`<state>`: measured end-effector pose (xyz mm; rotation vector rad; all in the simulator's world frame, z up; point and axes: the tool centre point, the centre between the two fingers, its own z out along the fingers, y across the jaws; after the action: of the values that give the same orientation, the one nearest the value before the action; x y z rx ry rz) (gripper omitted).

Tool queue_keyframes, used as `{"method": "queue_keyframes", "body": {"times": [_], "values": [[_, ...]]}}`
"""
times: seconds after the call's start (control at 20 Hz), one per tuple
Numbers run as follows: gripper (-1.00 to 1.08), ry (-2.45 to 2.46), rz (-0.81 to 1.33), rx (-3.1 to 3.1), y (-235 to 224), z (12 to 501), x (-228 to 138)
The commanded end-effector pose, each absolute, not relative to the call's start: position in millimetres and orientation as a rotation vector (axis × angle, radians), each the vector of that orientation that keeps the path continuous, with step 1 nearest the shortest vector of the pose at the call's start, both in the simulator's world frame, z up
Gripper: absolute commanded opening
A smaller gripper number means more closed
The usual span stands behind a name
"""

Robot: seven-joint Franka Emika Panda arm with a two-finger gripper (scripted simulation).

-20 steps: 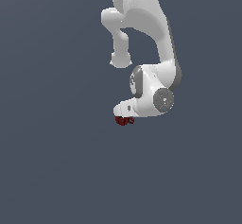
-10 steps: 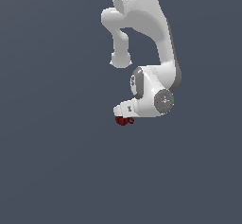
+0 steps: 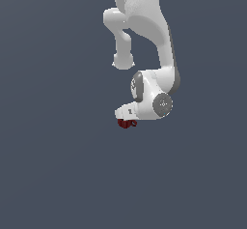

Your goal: Pick up the object and move it to a goal position.

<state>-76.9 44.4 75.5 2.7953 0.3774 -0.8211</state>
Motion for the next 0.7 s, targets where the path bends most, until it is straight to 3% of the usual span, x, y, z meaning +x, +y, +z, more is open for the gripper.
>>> {"method": "queue_keyframes", "body": {"times": [0.0, 0.65], "values": [[-1.0, 0.378, -0.82, 2.796, 44.3, 74.9, -77.3], [-1.0, 0.378, -0.803, 2.799, 42.6, 76.3, -74.9]]}}
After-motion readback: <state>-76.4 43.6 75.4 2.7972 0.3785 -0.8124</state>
